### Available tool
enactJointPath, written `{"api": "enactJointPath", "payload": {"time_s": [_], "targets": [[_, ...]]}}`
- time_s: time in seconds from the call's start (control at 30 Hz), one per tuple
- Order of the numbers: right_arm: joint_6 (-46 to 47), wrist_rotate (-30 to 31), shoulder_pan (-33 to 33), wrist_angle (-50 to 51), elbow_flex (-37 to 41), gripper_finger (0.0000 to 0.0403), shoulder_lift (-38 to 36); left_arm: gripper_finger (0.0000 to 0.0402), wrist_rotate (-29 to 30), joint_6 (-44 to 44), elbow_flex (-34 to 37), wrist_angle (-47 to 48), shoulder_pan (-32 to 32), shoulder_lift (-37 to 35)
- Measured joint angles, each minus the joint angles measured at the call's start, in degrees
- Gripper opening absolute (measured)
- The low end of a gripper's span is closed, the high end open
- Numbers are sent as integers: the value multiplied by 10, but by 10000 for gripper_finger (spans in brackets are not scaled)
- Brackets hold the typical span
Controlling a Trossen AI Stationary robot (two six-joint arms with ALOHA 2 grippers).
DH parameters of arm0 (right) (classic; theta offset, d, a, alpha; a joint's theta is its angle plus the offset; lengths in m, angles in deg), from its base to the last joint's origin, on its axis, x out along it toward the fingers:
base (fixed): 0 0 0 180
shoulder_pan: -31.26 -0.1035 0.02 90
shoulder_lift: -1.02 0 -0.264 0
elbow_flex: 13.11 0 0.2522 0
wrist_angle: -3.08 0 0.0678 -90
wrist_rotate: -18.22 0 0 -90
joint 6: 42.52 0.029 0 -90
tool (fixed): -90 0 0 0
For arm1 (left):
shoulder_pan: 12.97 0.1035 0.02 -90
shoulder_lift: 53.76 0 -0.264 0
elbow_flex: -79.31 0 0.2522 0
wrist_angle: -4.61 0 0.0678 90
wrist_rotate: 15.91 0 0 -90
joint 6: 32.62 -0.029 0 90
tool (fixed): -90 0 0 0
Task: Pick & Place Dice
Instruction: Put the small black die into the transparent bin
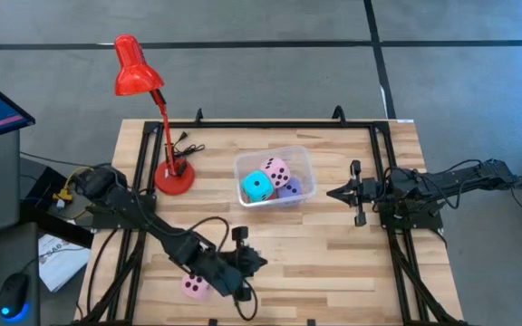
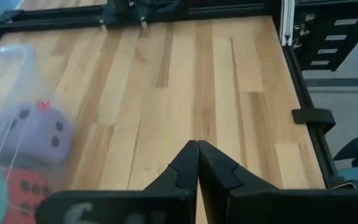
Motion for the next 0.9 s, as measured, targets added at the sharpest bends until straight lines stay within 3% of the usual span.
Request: {"api": "enactJointPath", "payload": {"time_s": [0.23,0.43,0.9], "targets": [[-1,0,0,1,0,5,0,0,0,36,-53,84,-9,24],[-2,0,0,7,0,5,0,0,-4,91,-56,130,-20,27],[-10,0,0,9,0,5,0,0,-35,63,-56,149,-46,27]]}}
